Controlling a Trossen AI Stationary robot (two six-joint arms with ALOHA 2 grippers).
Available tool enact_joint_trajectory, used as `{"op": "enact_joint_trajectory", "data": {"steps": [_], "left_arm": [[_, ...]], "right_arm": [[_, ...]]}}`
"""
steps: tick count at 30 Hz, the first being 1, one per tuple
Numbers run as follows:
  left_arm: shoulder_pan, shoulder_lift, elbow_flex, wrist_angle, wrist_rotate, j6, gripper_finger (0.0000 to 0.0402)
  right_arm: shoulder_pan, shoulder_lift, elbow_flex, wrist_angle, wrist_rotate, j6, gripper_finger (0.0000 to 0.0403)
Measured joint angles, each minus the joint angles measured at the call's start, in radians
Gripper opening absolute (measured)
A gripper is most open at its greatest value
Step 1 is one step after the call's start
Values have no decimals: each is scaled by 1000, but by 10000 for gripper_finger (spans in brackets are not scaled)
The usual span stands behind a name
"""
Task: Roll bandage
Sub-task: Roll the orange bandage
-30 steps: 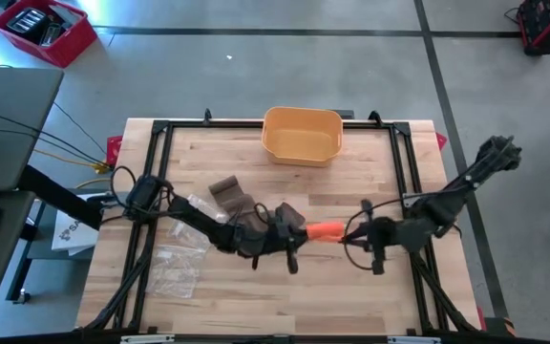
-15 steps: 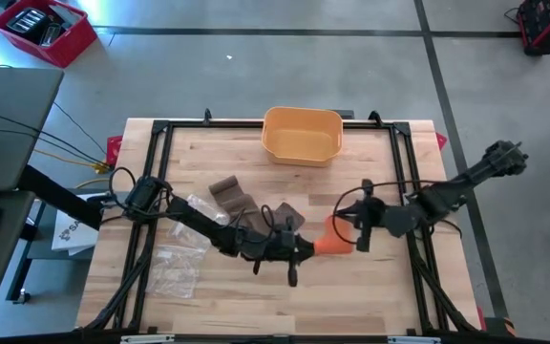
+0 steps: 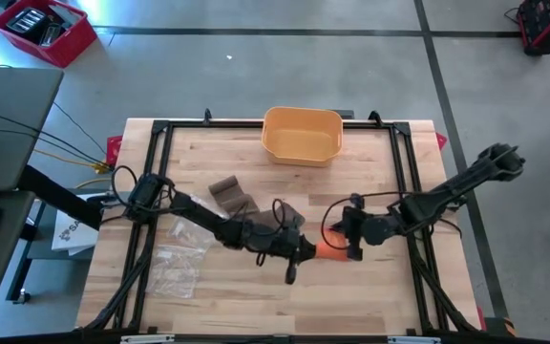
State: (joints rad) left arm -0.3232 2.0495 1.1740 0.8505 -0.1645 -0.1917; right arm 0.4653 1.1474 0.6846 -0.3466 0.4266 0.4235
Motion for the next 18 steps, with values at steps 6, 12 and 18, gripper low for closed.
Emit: {"op": "enact_joint_trajectory", "data": {"steps": [6, 12, 18], "left_arm": [[-60, -1, 0, -4, 7, -4, 10], [-158, -3, 0, -12, -83, 19, 10], [-233, -5, 0, -104, -193, 10, 10]], "right_arm": [[42, 101, 0, 253, -11, -35, 0], [78, 209, 19, 445, -20, -61, 0], [93, 291, 61, 471, -12, -41, 1]]}}
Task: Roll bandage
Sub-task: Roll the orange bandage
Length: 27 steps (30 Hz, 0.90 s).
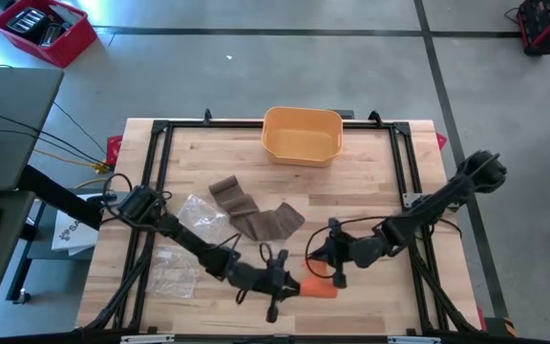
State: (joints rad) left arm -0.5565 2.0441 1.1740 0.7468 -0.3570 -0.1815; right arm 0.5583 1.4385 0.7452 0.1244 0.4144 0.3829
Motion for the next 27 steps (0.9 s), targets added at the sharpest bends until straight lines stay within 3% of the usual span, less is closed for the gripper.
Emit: {"op": "enact_joint_trajectory", "data": {"steps": [5, 12, 16, 27], "left_arm": [[-9, -1, -11, -82, -28, -53, 10], [-29, -2, -93, -48, -69, -93, 10], [-41, -2, -118, -3, -91, -101, 10], [-46, -2, -119, 143, -266, -23, 10]], "right_arm": [[-2, 93, 0, 8, -6, 86, 34], [-3, 249, 0, 97, -73, 111, 144], [-4, 274, 0, 85, -94, 150, 193], [2, 93, 1, -254, -98, 299, 204]]}}
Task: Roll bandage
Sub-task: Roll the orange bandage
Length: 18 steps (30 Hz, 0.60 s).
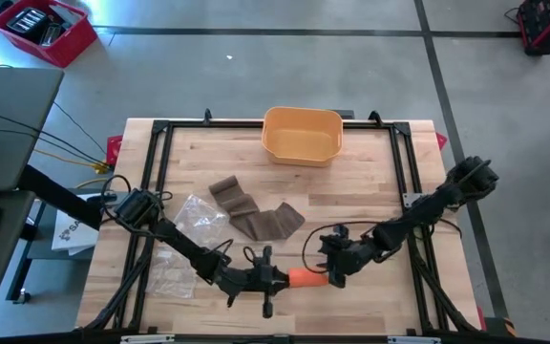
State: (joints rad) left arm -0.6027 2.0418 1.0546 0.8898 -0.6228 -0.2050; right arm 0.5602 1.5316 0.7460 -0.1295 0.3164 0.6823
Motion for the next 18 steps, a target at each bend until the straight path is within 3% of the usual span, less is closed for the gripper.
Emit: {"op": "enact_joint_trajectory", "data": {"steps": [9, 14, 18], "left_arm": [[0, 1, -1, 153, -207, -5, 10], [-2, 1, -1, 297, -243, -12, 10], [-3, 1, -1, 295, -241, -56, 10]], "right_arm": [[90, -246, 0, -254, 178, 123, 204], [233, -297, 0, -170, 239, -46, 204], [335, -272, 0, -118, 312, -54, 199]]}}
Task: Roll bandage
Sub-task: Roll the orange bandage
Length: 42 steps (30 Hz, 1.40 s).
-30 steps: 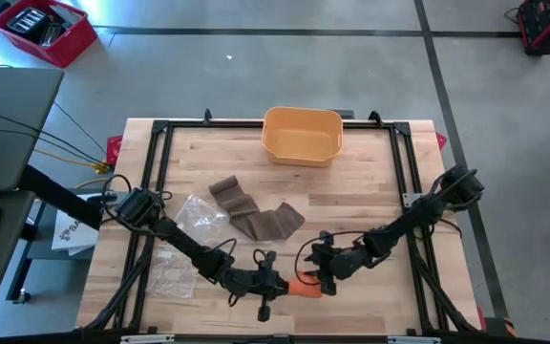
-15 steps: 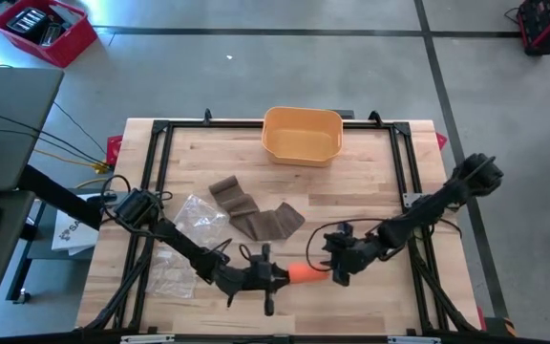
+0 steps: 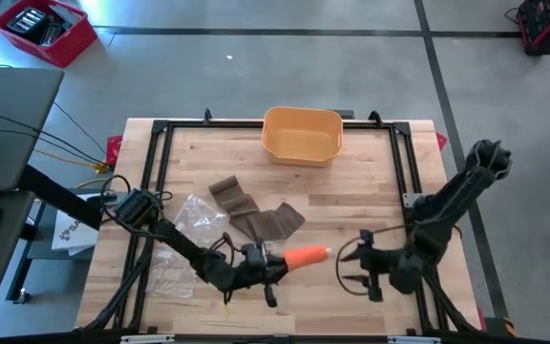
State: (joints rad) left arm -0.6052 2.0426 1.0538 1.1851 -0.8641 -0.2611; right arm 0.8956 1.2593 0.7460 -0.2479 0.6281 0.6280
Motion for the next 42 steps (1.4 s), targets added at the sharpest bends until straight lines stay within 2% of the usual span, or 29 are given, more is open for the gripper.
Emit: {"op": "enact_joint_trajectory", "data": {"steps": [5, 12, 16, 19, 22, 27, 30, 35, 42], "left_arm": [[21, 0, 0, -108, 48, -102, 10], [84, 0, 0, -234, 155, -206, 10], [104, 0, 0, -230, 216, -184, 10], [103, 0, 0, -221, 246, -172, 10], [102, 0, 0, -212, 283, -173, 10], [95, 1, 0, -191, 332, -155, 10], [95, 1, 0, -186, 418, -149, 10], [102, 2, 0, -106, 580, -107, 10], [108, 2, 0, 51, 699, -34, 10]], "right_arm": [[49, 50, 0, 96, 57, -47, 197], [-2, 28, 0, 177, 63, -196, 196], [-44, 7, 0, 62, 58, -204, 196], [-58, 6, -10, -74, 57, -107, 196], [-48, 6, -59, -103, 58, -2, 196], [0, 7, -135, -6, 90, 87, 196], [26, 7, -154, 118, 143, 70, 196], [61, 6, -145, 339, 167, -103, 196], [90, 7, -145, 513, 201, -302, 196]]}}
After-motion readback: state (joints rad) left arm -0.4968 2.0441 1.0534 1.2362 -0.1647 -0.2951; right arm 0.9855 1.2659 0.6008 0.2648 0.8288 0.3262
